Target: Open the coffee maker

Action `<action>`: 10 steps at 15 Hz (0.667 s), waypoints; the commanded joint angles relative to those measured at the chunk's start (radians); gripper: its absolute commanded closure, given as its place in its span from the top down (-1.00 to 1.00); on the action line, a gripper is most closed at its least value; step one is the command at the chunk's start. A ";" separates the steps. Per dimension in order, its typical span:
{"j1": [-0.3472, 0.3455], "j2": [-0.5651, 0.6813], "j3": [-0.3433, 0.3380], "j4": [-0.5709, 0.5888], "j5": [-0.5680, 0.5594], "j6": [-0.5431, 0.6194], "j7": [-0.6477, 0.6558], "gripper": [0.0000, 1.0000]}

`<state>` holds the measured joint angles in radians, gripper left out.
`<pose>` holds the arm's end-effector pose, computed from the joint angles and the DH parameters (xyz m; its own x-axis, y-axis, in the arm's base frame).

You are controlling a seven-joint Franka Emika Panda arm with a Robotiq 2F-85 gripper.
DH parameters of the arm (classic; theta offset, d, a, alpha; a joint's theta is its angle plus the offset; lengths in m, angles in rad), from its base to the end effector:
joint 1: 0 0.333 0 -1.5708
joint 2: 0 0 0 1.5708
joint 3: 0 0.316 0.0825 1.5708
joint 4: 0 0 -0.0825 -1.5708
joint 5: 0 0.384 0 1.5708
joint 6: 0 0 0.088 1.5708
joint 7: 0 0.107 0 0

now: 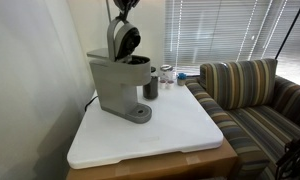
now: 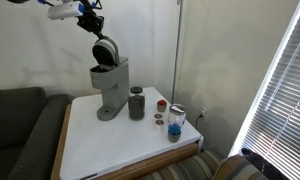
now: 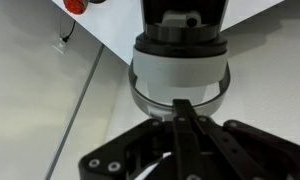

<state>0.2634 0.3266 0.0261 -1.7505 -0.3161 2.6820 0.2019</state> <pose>0.6570 0.2038 0.4526 0.7593 0.3059 0.5744 0.2684 -0.9513 0.1518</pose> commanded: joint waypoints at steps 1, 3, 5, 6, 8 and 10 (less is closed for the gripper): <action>-0.020 0.061 0.023 0.046 0.042 -0.034 -0.053 -1.00; -0.021 0.067 0.025 0.056 0.051 -0.044 -0.060 -1.00; -0.022 0.065 0.024 0.055 0.057 -0.045 -0.062 -1.00; -0.021 0.058 0.022 0.050 0.055 -0.044 -0.059 -1.00; -0.013 0.027 0.011 0.019 0.046 -0.065 -0.031 -1.00; -0.009 0.000 0.006 -0.006 0.041 -0.098 -0.009 -1.00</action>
<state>0.2631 0.3352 0.0279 -1.7262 -0.2922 2.6412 0.1883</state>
